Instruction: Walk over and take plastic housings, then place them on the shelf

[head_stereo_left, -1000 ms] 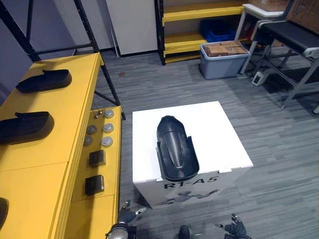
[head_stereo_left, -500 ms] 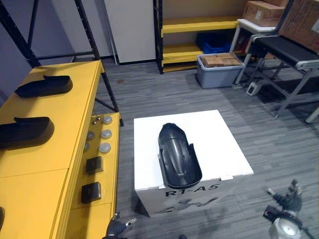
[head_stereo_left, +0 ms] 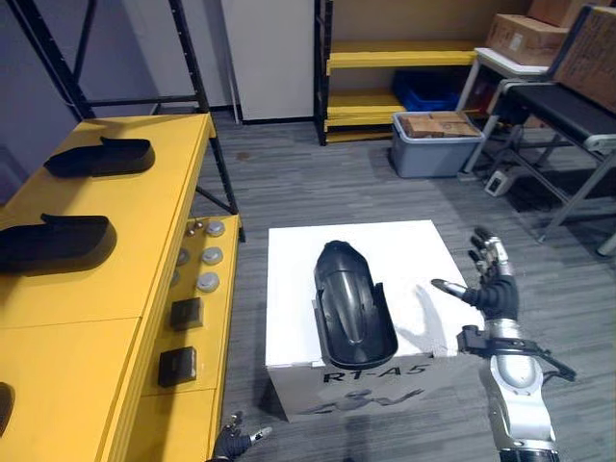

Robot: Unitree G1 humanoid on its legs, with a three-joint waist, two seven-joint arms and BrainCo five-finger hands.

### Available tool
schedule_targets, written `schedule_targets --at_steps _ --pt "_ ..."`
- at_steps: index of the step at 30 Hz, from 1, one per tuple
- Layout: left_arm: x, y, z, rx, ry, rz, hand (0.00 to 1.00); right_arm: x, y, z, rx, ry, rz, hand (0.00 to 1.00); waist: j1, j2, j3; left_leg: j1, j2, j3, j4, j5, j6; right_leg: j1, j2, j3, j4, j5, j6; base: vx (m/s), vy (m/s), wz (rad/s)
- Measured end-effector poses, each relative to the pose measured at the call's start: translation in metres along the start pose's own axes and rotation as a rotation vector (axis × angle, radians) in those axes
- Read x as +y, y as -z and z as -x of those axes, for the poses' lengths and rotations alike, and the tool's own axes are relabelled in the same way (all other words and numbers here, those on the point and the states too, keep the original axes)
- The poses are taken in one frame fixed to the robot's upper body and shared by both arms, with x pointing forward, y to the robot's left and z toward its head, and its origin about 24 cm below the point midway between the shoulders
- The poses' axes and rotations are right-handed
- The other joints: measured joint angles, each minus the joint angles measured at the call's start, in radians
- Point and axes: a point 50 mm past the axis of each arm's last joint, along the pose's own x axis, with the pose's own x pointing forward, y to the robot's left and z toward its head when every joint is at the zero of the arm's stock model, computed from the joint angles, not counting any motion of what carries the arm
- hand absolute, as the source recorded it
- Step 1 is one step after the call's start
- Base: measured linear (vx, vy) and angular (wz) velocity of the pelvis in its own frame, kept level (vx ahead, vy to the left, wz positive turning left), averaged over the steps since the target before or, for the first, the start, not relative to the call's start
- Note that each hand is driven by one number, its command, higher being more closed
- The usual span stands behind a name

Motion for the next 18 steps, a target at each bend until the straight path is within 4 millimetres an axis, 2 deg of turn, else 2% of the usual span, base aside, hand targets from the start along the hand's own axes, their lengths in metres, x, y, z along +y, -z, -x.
schedule_targets --at_steps 6,16,18 --pt "-0.002 -0.001 0.000 -0.004 0.009 -0.011 0.00 0.030 0.039 0.005 0.187 -0.102 0.104 0.00 0.004 -0.003 0.002 -0.002 -0.005 -0.025 -0.010 0.021 -0.007 0.014 -0.003 -0.028 -0.014 0.000 0.000 0.01 0.004 0.17" --pt "-0.008 -0.008 -0.003 -0.022 0.027 -0.030 0.00 0.048 0.085 0.023 0.431 -0.107 0.256 0.00 0.015 -0.014 0.013 -0.004 -0.002 -0.072 -0.047 0.040 -0.011 0.023 -0.003 -0.077 -0.033 0.010 -0.001 -0.04 -0.012 0.13" --pt "-0.009 -0.007 -0.003 -0.019 0.025 -0.029 0.00 0.051 0.084 0.020 0.424 -0.097 0.273 0.00 0.014 -0.014 0.013 -0.004 -0.002 -0.073 -0.052 0.044 -0.010 0.021 -0.003 -0.078 -0.033 0.010 -0.001 -0.01 -0.005 0.03"
